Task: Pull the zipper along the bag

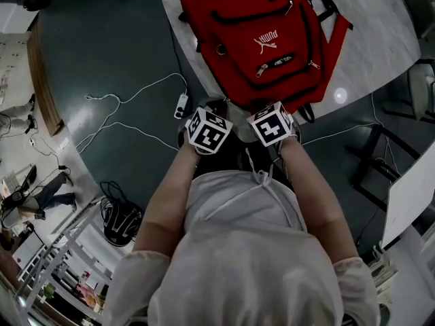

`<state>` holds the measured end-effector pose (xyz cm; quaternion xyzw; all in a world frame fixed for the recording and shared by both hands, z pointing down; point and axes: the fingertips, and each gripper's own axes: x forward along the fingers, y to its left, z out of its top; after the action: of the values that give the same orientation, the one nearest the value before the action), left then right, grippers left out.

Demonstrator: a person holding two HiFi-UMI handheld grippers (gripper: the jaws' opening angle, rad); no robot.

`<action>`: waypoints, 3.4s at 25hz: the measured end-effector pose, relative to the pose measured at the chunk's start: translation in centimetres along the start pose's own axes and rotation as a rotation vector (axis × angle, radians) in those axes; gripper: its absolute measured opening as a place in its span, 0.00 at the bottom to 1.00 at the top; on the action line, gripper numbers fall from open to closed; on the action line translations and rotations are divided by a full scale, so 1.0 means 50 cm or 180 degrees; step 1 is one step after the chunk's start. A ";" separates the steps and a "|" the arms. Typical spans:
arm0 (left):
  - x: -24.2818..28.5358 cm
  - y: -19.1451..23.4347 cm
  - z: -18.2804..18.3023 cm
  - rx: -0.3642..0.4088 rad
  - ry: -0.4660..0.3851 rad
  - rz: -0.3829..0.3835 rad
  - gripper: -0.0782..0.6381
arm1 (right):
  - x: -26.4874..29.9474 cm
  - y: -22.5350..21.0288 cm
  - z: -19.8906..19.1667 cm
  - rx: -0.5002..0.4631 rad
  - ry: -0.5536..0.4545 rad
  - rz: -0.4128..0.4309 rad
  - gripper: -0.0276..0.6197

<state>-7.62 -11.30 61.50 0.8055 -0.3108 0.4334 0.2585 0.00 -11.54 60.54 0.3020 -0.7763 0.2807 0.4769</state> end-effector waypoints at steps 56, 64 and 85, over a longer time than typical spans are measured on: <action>0.015 0.305 0.133 0.0409 -0.0058 -0.0045 0.14 | 0.015 -0.018 -0.024 0.0973 0.0735 -0.0055 0.08; 0.019 0.308 0.124 0.0526 -0.0194 0.0264 0.31 | 0.018 -0.018 -0.025 0.1096 0.0531 0.0167 0.08; -0.267 0.122 0.360 -0.0028 -0.1712 0.0570 0.14 | -0.273 -0.096 0.258 0.0533 -0.1742 -0.0240 0.08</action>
<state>-8.14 -24.03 42.09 0.8598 -0.4400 0.2238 0.1309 1.12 -21.28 43.83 0.4334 -0.8385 0.2340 0.2332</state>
